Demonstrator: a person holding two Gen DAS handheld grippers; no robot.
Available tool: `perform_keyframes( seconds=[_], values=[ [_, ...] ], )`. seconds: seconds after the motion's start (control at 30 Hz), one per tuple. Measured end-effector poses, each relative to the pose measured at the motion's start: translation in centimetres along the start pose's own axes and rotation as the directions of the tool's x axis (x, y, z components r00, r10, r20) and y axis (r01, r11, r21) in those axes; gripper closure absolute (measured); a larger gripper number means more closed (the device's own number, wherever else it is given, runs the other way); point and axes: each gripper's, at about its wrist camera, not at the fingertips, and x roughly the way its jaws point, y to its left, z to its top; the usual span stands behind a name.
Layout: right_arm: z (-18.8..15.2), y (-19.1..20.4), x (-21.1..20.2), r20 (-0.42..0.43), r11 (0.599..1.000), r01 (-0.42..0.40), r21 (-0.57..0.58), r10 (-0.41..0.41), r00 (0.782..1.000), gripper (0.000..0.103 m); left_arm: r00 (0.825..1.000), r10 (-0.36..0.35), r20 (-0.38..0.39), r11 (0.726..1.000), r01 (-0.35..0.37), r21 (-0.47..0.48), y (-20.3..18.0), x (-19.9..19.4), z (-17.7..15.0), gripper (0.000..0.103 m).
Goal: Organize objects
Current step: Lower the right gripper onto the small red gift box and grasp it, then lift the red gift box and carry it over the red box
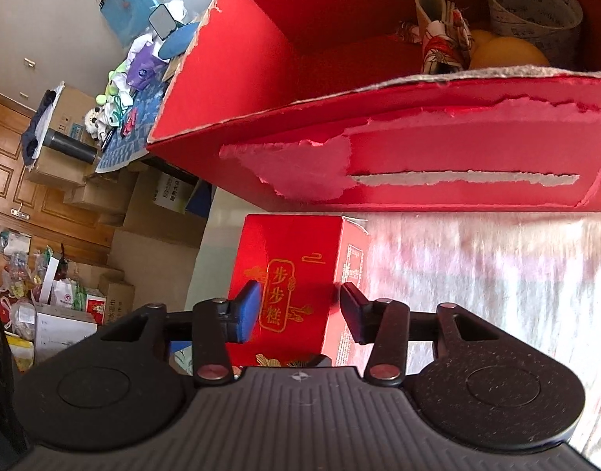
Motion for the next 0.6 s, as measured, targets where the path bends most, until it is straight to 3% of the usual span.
perform_keyframes(
  seconds=[0.17,0.33,0.6],
  values=[
    [0.0,0.0,0.5,-0.013,1.0,0.0,0.006,0.0,1.0,0.05,1.0,-0.021,-0.017,1.0,0.021,-0.011,0.6,0.6,0.1,0.013],
    [-0.1,-0.4,1.0,-0.027,0.999,0.006,0.034,-0.005,1.0,0.05,0.998,-0.056,-0.038,0.998,0.055,-0.02,1.0,1.3,0.1,0.021],
    [0.0,-1.1,1.6,-0.076,0.998,0.002,0.066,0.003,0.997,0.053,0.998,-0.042,-0.053,0.999,0.043,0.022,0.6,1.5,0.6,0.022]
  ],
)
